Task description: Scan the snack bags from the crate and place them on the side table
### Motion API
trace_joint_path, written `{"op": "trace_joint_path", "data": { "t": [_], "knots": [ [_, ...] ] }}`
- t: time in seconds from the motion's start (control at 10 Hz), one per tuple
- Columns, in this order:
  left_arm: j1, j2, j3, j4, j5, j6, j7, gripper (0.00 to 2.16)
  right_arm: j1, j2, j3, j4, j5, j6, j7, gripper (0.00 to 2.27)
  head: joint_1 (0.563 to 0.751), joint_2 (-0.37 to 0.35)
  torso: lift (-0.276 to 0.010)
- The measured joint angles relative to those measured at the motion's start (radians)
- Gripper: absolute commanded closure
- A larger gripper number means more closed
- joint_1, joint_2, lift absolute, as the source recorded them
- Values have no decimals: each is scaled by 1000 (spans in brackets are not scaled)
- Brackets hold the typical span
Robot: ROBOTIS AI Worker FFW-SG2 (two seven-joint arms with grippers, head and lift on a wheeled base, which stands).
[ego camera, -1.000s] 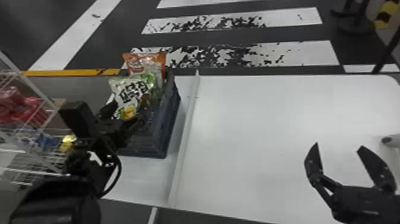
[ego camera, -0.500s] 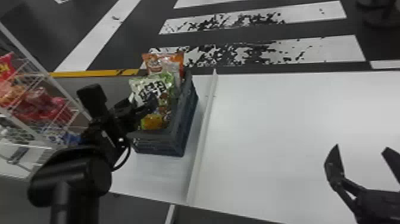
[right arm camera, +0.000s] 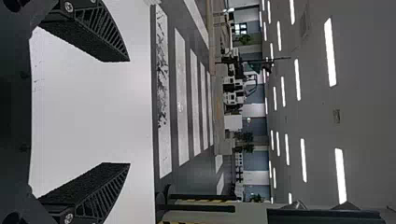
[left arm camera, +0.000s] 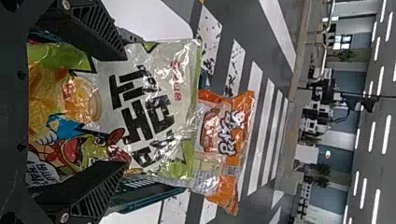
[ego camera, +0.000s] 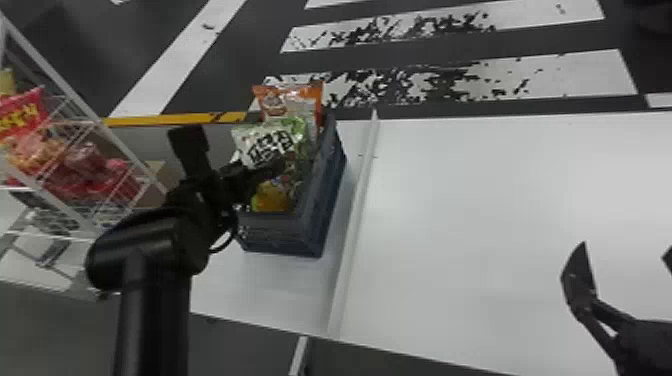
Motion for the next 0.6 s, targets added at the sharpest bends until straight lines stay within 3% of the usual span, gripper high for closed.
{"op": "trace_joint_path", "data": {
  "t": [0.4, 0.5, 0.6],
  "knots": [
    [-112, 21, -53, 169, -20, 16, -19, 80, -3, -9, -1, -4, -1, 13, 0, 87, 695, 286, -81],
    [-152, 24, -69, 226, -24, 23, -19, 235, -6, -10, -1, -7, -2, 24, 0, 87, 695, 281, -81],
    [-188, 28, -84, 274, -35, 47, -62, 603, -9, -12, -2, -8, -2, 31, 1, 87, 695, 272, -81]
  ]
}}
